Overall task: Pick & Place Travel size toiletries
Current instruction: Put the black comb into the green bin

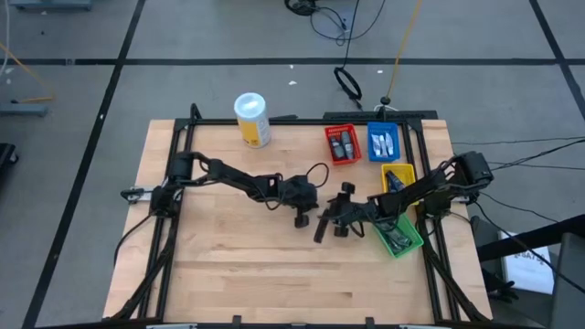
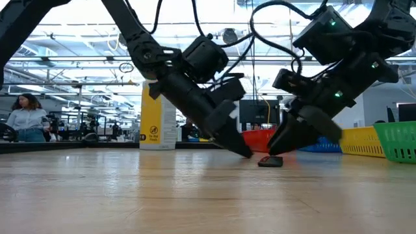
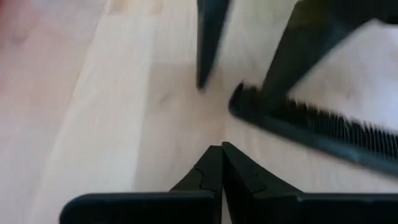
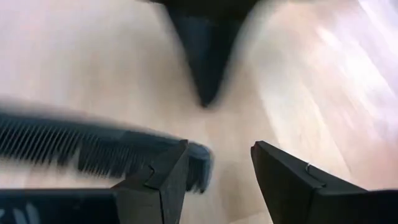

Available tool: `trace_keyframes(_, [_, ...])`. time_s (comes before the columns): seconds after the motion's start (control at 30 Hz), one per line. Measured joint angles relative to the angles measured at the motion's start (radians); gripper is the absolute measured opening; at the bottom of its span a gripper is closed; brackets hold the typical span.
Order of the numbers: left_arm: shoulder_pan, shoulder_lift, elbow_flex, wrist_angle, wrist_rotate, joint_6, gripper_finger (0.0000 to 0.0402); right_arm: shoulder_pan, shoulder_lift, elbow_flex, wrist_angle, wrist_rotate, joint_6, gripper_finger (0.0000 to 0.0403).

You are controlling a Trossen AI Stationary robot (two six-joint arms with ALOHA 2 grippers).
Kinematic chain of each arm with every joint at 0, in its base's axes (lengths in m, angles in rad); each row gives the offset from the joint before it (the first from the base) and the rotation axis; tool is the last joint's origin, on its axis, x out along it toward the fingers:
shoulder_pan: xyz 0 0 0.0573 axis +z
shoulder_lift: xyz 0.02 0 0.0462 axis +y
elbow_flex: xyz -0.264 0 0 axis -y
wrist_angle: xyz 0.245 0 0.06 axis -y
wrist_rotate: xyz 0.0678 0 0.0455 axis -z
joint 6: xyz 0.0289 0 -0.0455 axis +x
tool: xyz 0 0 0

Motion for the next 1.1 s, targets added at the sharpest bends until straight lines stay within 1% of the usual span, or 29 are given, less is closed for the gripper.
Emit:
trace_keyframes(0.07, [-0.010, -0.036, -0.003, -0.024, -0.004, 0.023, 0.0002, 0.000, 0.009, 0.000, 0.005, 0.050, 0.179, 0.0171])
trace_keyframes(0.13, [-0.034, -0.059, -0.006, -0.037, 0.002, 0.040, 0.0003, -0.001, 0.014, 0.000, 0.000, 0.055, 0.278, 0.0171])
trace_keyframes(0.2, [-0.062, -0.064, -0.004, -0.027, -0.001, 0.042, 0.0004, 0.006, 0.013, 0.000, 0.010, 0.048, 0.285, 0.0171])
trace_keyframes(0.27, [-0.083, -0.065, -0.002, -0.036, -0.013, 0.036, 0.0002, 0.016, -0.004, 0.000, 0.011, 0.021, 0.245, 0.0171])
trace_keyframes(0.37, [-0.091, -0.055, 0.000, -0.071, -0.020, 0.021, 0.0003, 0.022, -0.028, 0.001, 0.007, -0.059, 0.153, 0.0171])
trace_keyframes(0.43, [-0.095, -0.052, 0.000, -0.075, -0.024, 0.011, 0.0004, 0.022, -0.040, 0.000, -0.010, -0.145, 0.109, 0.0171])
trace_keyframes(0.5, [-0.098, -0.052, 0.000, -0.075, -0.022, 0.011, 0.0001, 0.022, -0.041, 0.001, -0.007, -0.254, 0.095, 0.0171])
trace_keyframes(0.57, [-0.098, -0.052, 0.001, -0.075, 0.003, 0.009, 0.0002, 0.022, -0.038, 0.001, -0.025, -0.316, 0.103, 0.0170])
trace_keyframes(0.67, [-0.103, -0.051, 0.001, -0.069, 0.060, -0.003, 0.0004, 0.020, -0.018, 0.001, -0.033, -0.313, 0.091, 0.0164])
trace_keyframes(0.73, [-0.112, -0.049, 0.001, -0.057, 0.080, 0.002, 0.0002, 0.005, -0.008, 0.001, -0.014, -0.302, 0.037, 0.0159])
trace_keyframes(0.77, [-0.119, -0.049, 0.001, -0.053, 0.079, 0.010, 0.0001, -0.004, 0.001, 0.001, 0.015, -0.266, 0.004, 0.0156])
trace_keyframes(0.87, [-0.134, -0.049, 0.001, -0.029, 0.058, 0.016, 0.0004, -0.021, 0.017, 0.001, 0.127, -0.025, -0.024, 0.0146])
trace_keyframes(0.9, [-0.137, -0.049, 0.001, -0.019, 0.053, 0.016, 0.0004, -0.021, 0.017, 0.001, 0.151, 0.021, -0.035, 0.0143])
trace_keyframes(0.93, [-0.141, -0.049, 0.001, -0.010, 0.051, 0.017, 0.0002, -0.020, 0.015, 0.002, 0.155, 0.030, -0.050, 0.0139])
trace_keyframes(1.0, [-0.146, -0.055, 0.001, 0.000, 0.043, 0.017, 0.0001, -0.006, 0.003, 0.001, 0.129, 0.003, -0.071, 0.0134])
trace_keyframes(1.07, [-0.151, -0.076, 0.000, -0.007, -0.001, 0.017, 0.0004, 0.010, -0.008, 0.000, 0.121, -0.069, -0.065, 0.0130])
trace_keyframes(1.1, [-0.151, -0.095, 0.000, -0.009, -0.034, 0.017, 0.0004, 0.018, -0.008, 0.001, 0.121, -0.124, -0.052, 0.0128])
